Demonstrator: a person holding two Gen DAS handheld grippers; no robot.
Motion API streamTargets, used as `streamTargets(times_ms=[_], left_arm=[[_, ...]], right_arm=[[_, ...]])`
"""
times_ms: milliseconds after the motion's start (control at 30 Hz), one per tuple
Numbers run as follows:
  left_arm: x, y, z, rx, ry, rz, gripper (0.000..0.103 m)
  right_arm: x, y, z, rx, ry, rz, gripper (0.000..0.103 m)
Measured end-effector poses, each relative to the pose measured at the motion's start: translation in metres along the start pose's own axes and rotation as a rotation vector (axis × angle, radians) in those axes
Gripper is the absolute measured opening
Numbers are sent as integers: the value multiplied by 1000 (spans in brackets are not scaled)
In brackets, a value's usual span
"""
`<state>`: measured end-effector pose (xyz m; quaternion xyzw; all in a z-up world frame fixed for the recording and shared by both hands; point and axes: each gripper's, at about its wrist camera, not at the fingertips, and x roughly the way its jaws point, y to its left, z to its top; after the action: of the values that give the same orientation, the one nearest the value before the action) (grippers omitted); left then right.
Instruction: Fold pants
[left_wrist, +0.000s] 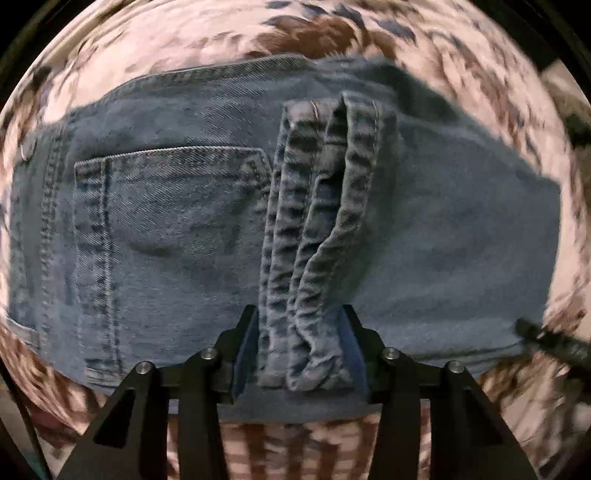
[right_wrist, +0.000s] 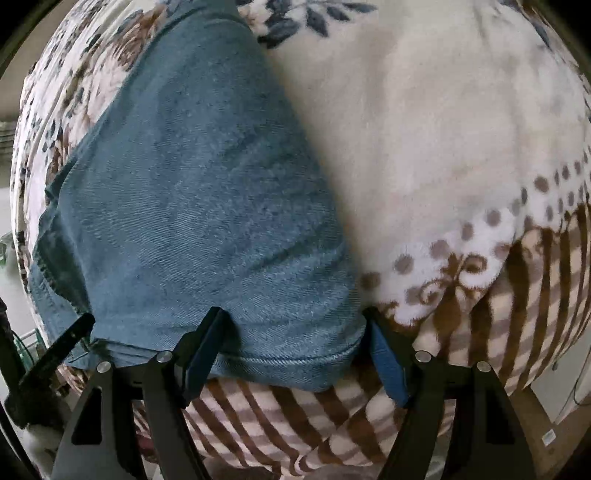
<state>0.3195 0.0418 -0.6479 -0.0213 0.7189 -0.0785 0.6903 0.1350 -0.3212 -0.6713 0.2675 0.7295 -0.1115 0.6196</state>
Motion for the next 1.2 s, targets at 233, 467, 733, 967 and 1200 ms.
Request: streamTargets(times_ms=[233,467,733,967,1200], left_arm=[[-11,18,-8,-27,-15,-30,32],[-92,113,-52,-463,-268,-185,63],[-53,255,-134,-1128,-387,-337,69],[-8,269,-102,-1098,-422,-372,74],[-24,264,-96,-1095,-466,-378,73]], right_arm=[[-5,22,13,-46,6,-60,77],[-46,67,2,-102,-105,-157,77],[-42,154,-9,-233,-145,-182,77],[-22,215,-4,-318,-127,-184,77],[-11,260,-14,-383,-101,-188,77]])
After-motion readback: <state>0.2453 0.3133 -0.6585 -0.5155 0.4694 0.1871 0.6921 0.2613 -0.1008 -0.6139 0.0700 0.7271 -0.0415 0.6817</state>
